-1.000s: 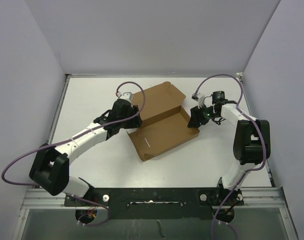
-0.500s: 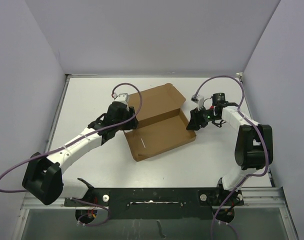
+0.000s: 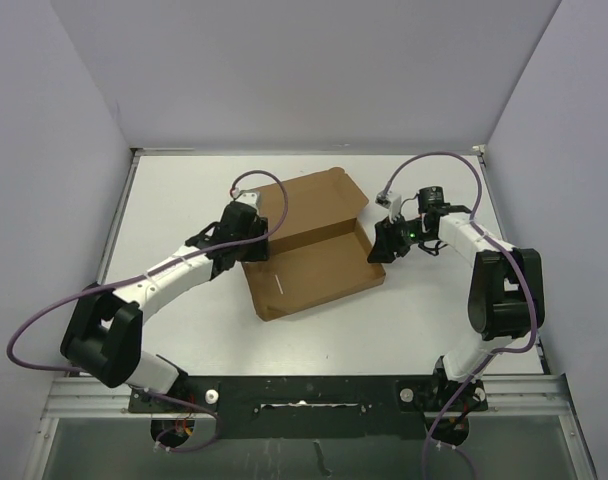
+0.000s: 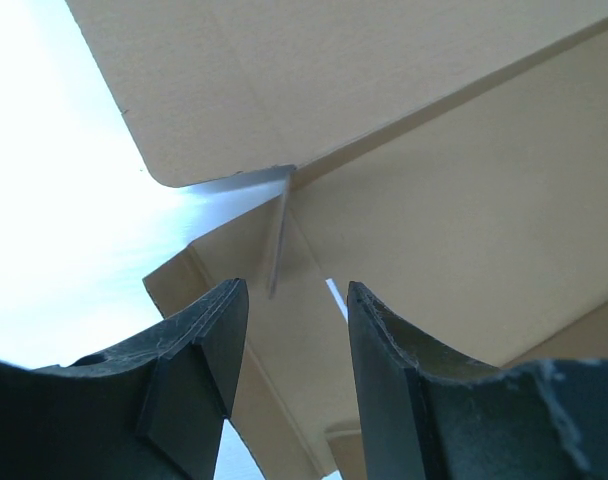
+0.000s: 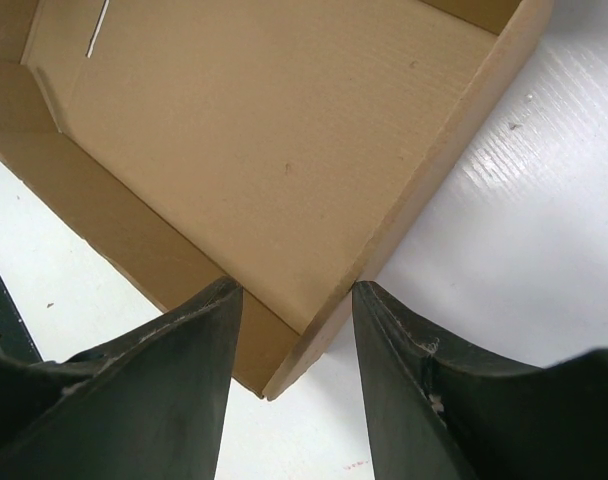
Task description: Fold the paper box
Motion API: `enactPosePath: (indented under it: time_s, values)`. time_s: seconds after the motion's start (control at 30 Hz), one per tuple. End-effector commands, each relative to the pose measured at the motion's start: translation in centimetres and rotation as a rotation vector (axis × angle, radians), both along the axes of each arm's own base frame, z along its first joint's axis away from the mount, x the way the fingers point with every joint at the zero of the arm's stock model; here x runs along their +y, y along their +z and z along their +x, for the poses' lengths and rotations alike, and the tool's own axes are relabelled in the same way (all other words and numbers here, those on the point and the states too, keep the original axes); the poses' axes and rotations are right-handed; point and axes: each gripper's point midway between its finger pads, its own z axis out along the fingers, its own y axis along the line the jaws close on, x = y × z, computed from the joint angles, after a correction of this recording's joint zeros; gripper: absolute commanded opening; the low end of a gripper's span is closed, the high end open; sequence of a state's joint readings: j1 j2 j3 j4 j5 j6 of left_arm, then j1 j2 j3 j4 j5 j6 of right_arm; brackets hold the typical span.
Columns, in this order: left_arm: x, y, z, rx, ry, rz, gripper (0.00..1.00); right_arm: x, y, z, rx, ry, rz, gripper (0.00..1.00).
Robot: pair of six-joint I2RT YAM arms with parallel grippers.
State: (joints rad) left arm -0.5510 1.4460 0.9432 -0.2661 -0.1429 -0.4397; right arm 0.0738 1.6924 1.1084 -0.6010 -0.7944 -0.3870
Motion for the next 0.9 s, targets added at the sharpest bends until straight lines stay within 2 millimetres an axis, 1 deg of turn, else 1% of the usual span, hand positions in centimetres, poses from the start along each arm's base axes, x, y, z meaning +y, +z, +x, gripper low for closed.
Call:
enactPosePath:
  time_s: [0.0,0.2,0.3,0.37,0.43,0.5,0.57,0.6,0.7,0.77,0.87]
  values:
    - [0.1,1.5,2.0,-0.039,-0.014,0.005,0.43,0.7,0.8,-0.1,-0.018,0.022,0.030,0.49]
    - [0.5,1.7,2.2,-0.026,-0.022,-0.024,0.42,0.8,0.8,-0.2,-0.017,0.025,0.033,0.49]
    - [0.7,2.6,1.9,-0.028,-0.026,-0.068,0.42,0.8,0.8,-0.2,-0.017,0.025,0.033,0.49]
    - [1.6,3.3,1.4,-0.035,0.002,-0.104,0.42,0.9,0.9,-0.2,-0.018,0.026,0.034,0.49]
    - [3.0,3.6,0.5,-0.036,0.040,-0.141,0.42,0.9,0.9,-0.2,-0.019,0.027,0.036,0.49]
    - [4.3,4.1,-0.7,-0.036,0.083,-0.188,0.42,0.9,0.9,-0.2,-0.020,0.028,0.037,0.49]
    - [5.1,4.3,-1.9,-0.027,0.130,-0.246,0.44,0.9,0.9,-0.2,-0.019,0.030,0.038,0.49]
    - [5.1,4.4,-2.4,-0.020,0.152,-0.280,0.46,0.9,0.8,-0.2,-0.017,0.031,0.039,0.49]
    - [4.4,3.6,-4.1,0.024,0.180,-0.380,0.47,1.0,0.8,-0.3,-0.016,0.031,0.041,0.49]
    - [4.1,2.8,-4.6,0.073,0.218,-0.422,0.48,1.0,0.8,-0.3,-0.016,0.031,0.041,0.49]
    - [3.6,1.9,-5.0,0.122,0.227,-0.429,0.48,0.9,0.7,-0.2,-0.015,0.028,0.038,0.49]
